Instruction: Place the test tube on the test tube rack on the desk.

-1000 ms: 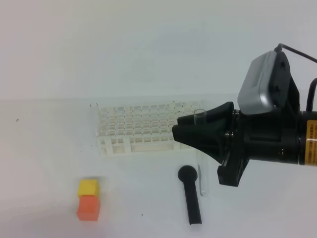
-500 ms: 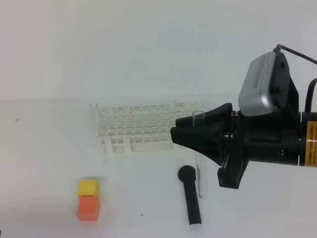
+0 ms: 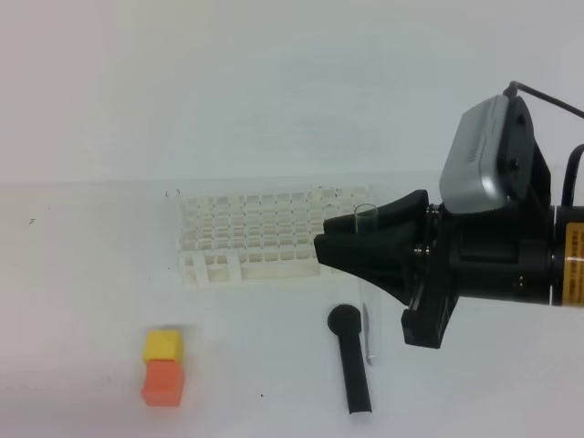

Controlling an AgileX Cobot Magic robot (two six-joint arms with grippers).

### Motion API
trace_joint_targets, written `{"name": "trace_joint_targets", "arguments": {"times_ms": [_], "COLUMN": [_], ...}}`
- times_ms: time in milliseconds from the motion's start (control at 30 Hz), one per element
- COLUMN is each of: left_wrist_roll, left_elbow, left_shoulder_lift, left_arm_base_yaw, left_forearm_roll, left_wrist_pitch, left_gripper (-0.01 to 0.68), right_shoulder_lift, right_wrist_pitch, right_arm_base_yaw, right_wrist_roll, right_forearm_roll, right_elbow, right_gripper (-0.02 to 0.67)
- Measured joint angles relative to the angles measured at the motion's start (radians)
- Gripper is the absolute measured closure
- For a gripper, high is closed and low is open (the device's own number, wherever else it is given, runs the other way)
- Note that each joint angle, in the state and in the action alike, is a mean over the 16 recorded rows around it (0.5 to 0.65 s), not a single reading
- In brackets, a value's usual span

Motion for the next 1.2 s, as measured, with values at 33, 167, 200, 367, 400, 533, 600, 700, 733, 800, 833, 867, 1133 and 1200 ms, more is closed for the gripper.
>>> {"name": "trace_joint_targets", "arguments": {"times_ms": [33,167,200,367,400,533,600,700,733,800,833,867,1133,1200], "left_wrist_roll": [0.0,0.0,0.0,-0.002,-0.002,-0.004,-0.004,-0.005,-0.005,-0.005,-0.005,-0.005,-0.008,-0.01], "left_elbow": [0.0,-0.002,0.0,0.0,0.002,-0.004,-0.006,-0.01,-0.011,-0.015,-0.017,-0.017,-0.021,-0.021], "left_shoulder_lift": [0.0,0.001,0.0,0.0,-0.001,0.002,0.003,0.005,0.006,0.008,0.009,0.009,0.011,0.011], "left_arm_base_yaw": [0.0,0.0,0.0,0.0,0.0,0.0,0.0,0.004,0.006,0.01,0.012,0.014,0.03,0.032], "left_forearm_roll": [0.029,0.139,0.166,0.227,0.233,0.244,0.244,0.243,0.243,0.243,0.243,0.243,0.244,0.244], "left_wrist_pitch": [0.0,0.003,0.002,0.002,0.001,0.006,0.008,0.013,0.016,0.024,0.029,0.034,0.082,0.092], "left_gripper": [0.674,0.674,0.674,0.674,0.674,0.674,0.674,0.674,0.674,0.674,0.674,0.674,0.674,0.674], "right_shoulder_lift": [0.0,0.0,0.0,0.0,0.0,0.0,0.0,0.0,0.0,0.0,0.0,0.0,0.0,0.0], "right_wrist_pitch": [0.0,0.0,0.0,-0.001,-0.001,-0.001,-0.001,-0.001,-0.001,-0.001,-0.001,-0.001,-0.001,-0.001], "right_arm_base_yaw": [0.0,0.0,0.0,0.0,0.0,0.0,0.0,0.0,0.0,0.0,0.0,0.0,0.0,0.0], "right_wrist_roll": [0.0,-0.001,-0.001,-0.002,-0.002,-0.003,-0.003,-0.003,-0.003,-0.003,-0.003,-0.002,-0.001,-0.001], "right_forearm_roll": [-0.002,-0.014,-0.017,-0.031,-0.033,-0.039,-0.04,-0.041,-0.041,-0.041,-0.041,-0.041,-0.041,-0.041], "right_elbow": [0.0,0.0,0.0,0.0,0.0,0.0,0.0,0.0,0.0,0.0,0.0,0.0,0.0,0.0], "right_gripper": [0.537,0.537,0.537,0.537,0.537,0.537,0.537,0.537,0.537,0.537,0.537,0.537,0.537,0.537]}}
